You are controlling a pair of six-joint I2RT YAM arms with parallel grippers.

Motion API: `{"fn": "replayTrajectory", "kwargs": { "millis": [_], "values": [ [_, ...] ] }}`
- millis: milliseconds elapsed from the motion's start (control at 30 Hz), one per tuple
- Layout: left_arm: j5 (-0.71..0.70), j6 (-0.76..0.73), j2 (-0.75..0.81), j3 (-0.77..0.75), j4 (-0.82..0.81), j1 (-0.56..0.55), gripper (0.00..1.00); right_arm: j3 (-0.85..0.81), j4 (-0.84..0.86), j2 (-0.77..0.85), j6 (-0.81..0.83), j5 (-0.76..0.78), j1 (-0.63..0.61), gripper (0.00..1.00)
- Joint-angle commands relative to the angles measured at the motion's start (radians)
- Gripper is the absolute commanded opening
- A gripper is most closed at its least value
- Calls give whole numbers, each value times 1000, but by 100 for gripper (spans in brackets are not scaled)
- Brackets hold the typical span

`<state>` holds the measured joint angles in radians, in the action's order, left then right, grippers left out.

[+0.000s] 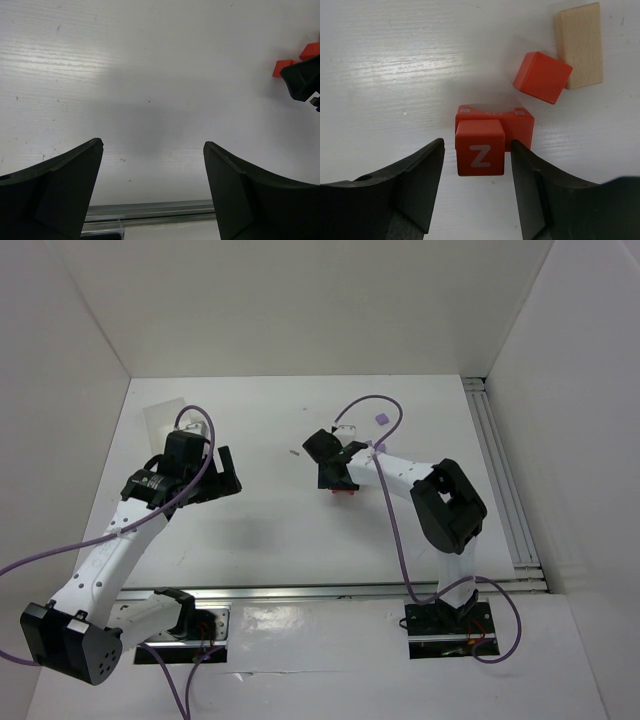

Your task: Build the wood block tower

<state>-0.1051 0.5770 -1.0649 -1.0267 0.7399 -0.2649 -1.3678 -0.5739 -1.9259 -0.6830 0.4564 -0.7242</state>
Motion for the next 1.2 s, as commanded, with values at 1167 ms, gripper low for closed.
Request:
{"fn": "replayTrajectory", "kwargs": {
  "millis": [1167],
  "values": [
    [27,-6,6,7,-27,4,94,-39,25,131,-12,9,163,80]
  ]
}}
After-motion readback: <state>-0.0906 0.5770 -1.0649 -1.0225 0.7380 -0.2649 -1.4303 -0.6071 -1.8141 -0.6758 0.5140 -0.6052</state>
